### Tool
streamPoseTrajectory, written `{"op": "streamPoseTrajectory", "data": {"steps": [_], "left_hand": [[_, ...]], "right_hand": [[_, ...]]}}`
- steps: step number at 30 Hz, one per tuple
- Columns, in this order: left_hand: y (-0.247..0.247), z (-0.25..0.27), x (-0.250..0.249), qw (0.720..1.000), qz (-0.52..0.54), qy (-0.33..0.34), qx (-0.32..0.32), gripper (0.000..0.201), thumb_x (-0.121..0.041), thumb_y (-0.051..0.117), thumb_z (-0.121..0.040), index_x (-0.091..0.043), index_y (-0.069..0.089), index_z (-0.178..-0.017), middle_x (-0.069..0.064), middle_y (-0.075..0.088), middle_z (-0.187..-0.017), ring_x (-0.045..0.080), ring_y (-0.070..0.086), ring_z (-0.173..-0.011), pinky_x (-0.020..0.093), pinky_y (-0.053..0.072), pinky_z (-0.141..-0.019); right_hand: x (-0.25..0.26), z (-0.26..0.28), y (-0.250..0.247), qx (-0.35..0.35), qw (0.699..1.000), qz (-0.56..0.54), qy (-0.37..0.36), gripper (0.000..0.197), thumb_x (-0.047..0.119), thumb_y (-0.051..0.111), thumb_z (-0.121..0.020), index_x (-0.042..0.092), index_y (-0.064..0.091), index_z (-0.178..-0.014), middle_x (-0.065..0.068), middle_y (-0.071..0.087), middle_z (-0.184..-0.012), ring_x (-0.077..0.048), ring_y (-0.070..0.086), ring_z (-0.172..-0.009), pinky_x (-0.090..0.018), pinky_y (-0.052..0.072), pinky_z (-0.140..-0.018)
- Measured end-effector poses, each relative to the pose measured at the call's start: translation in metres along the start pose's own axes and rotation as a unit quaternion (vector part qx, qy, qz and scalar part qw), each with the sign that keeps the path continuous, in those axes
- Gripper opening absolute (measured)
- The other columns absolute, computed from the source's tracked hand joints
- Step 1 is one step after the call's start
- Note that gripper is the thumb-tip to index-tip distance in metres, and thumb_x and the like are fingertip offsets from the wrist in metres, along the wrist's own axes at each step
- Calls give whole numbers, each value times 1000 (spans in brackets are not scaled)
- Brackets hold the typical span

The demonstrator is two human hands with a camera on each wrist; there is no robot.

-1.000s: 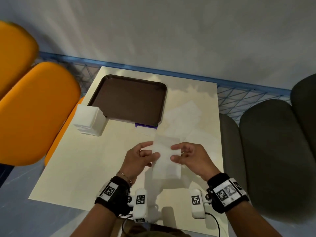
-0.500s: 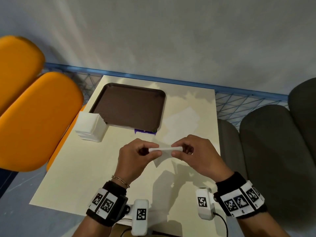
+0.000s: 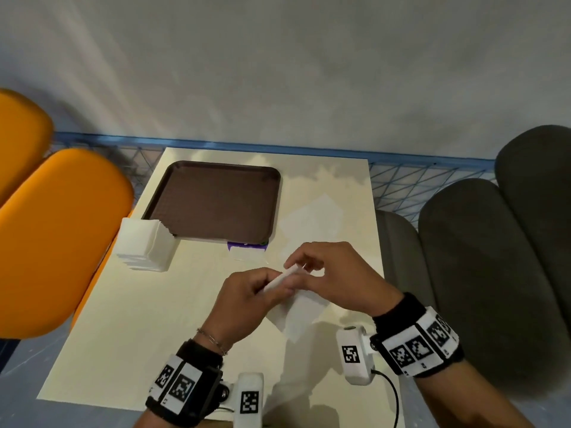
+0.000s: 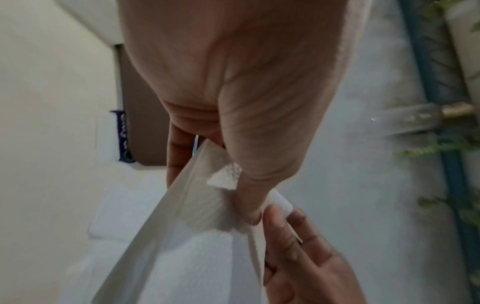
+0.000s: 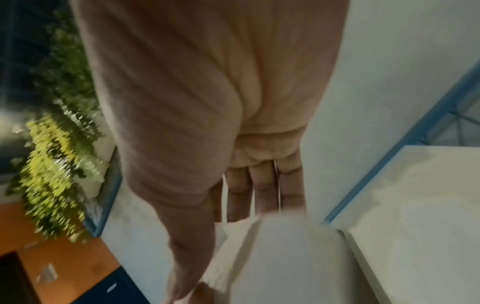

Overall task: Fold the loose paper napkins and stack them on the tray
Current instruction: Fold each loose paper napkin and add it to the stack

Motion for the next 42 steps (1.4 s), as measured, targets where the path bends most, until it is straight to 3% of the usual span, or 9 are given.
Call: {"op": "streamPoseTrajectory", "data": {"steps": [3,5,8,14,19,24,31,38,42], "left_hand": [[0,2,0,988,140,-56,-43,12,-27,76,-94,-21,80,-85,-1,75,-81,9,62,-72,23,49,-65],[1,4,1,965,240,-92,-58,11,-26,75,-93,-17,81,-95,4,79,-92,14,67,-79,28,53,-71],[0,3,1,941,311,-117,-64,28,-34,75,-86,-15,80,-106,14,78,-110,23,70,-95,41,55,-85],[1,0,-6,939,319,-111,-66,35,-39,78,-82,-18,80,-110,13,78,-115,28,71,-104,49,54,-97],[0,0,-11,939,318,-106,-76,29,-37,76,-84,-19,80,-106,14,77,-112,23,69,-97,44,54,-87],[-2,1,-15,939,315,-110,-81,20,-25,69,-95,-15,77,-111,11,78,-109,18,70,-92,38,57,-81],[-5,4,-16,945,298,-104,-90,19,-25,68,-97,-18,76,-112,7,78,-107,15,70,-92,36,58,-79],[-5,4,-16,942,305,-109,-92,19,-23,67,-98,-14,74,-113,7,78,-108,14,71,-91,31,58,-75],[-4,3,-16,938,316,-108,-92,20,-22,68,-97,-13,75,-113,11,78,-109,16,70,-91,34,57,-78]], "right_hand": [[-7,10,-8,-23,990,-117,69,41,42,91,-81,39,67,-114,14,74,-98,-5,69,-83,-19,55,-75],[-12,17,-10,-56,983,-159,74,35,31,92,-82,37,68,-107,10,76,-96,-13,71,-81,-27,59,-78],[-17,24,-14,-104,970,-202,80,22,23,89,-86,33,73,-96,13,76,-91,-12,71,-74,-27,60,-77],[-14,28,-19,-160,961,-216,65,31,26,89,-86,45,75,-106,14,72,-93,-15,71,-77,-26,59,-81],[-5,30,-23,-184,964,-186,42,17,20,85,-90,32,79,-100,17,77,-92,-11,71,-70,-18,54,-72],[1,31,-25,-194,966,-165,38,12,23,86,-88,30,79,-94,22,77,-90,-9,71,-69,-10,49,-69],[3,29,-25,-235,965,-117,-20,13,24,90,-85,27,81,-94,18,78,-101,-11,76,-75,-28,61,-72],[1,31,-25,-288,951,-80,-83,13,17,93,-79,18,87,-90,5,80,-108,-3,76,-76,-26,61,-65],[-4,31,-25,-274,953,-124,-35,12,22,92,-80,22,87,-91,11,81,-103,-7,77,-77,-25,62,-71]]}}
Point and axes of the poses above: each hand's wrist, its own z-axis away from the middle knuckle, its own y-axis out of the palm, x = y × z, the point moved 4 cm from there along -z, towards the middle knuckle
